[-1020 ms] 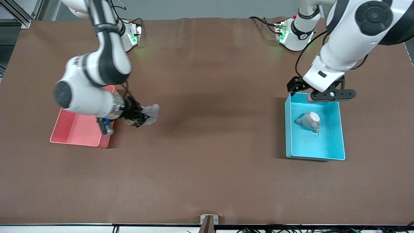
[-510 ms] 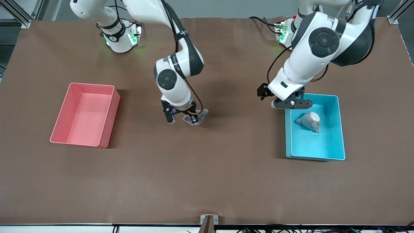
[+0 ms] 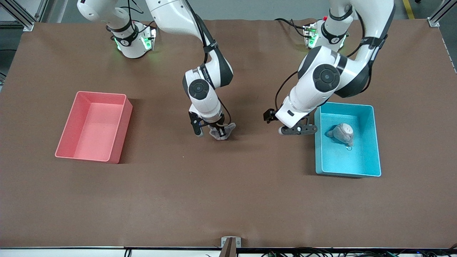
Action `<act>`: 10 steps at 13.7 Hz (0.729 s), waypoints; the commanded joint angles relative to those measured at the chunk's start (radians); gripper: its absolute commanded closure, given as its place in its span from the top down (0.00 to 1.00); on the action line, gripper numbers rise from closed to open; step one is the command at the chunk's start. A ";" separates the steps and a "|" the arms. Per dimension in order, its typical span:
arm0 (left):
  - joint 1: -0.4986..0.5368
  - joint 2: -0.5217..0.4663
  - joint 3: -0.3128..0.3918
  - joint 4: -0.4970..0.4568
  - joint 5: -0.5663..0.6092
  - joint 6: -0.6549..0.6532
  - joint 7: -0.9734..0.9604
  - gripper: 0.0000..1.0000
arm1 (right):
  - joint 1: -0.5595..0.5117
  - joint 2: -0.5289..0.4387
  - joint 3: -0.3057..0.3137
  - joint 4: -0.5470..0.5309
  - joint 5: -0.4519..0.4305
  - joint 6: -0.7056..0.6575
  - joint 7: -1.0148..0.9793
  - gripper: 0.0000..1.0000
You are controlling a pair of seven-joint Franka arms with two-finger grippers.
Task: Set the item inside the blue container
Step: 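Lift the second plush from the pink box with the right gripper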
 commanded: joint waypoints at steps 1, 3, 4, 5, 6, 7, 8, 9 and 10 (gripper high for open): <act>-0.038 0.064 -0.006 0.002 -0.028 0.118 -0.151 1.00 | -0.035 -0.017 0.009 0.021 -0.008 -0.022 -0.016 1.00; -0.081 0.113 -0.006 0.008 -0.028 0.188 -0.272 1.00 | -0.052 -0.023 0.001 0.055 -0.055 -0.096 -0.145 1.00; -0.092 0.133 -0.006 0.011 -0.028 0.221 -0.326 1.00 | -0.069 -0.032 -0.018 0.071 -0.059 -0.140 -0.214 1.00; -0.098 0.153 -0.008 0.011 -0.028 0.258 -0.373 1.00 | -0.084 -0.038 -0.043 0.091 -0.059 -0.200 -0.316 1.00; -0.113 0.173 -0.008 0.011 -0.028 0.289 -0.429 1.00 | -0.097 -0.046 -0.087 0.116 -0.059 -0.283 -0.427 1.00; -0.124 0.191 -0.008 0.011 -0.028 0.320 -0.470 1.00 | -0.098 -0.060 -0.144 0.133 -0.059 -0.362 -0.543 1.00; -0.139 0.208 -0.008 0.011 -0.028 0.367 -0.513 1.00 | -0.098 -0.067 -0.197 0.142 -0.059 -0.427 -0.702 1.00; -0.153 0.222 -0.008 0.014 -0.028 0.413 -0.556 1.00 | -0.097 -0.072 -0.257 0.147 -0.059 -0.488 -0.854 1.00; -0.173 0.250 -0.008 0.039 -0.032 0.457 -0.611 1.00 | -0.097 -0.072 -0.316 0.148 -0.059 -0.545 -0.965 1.00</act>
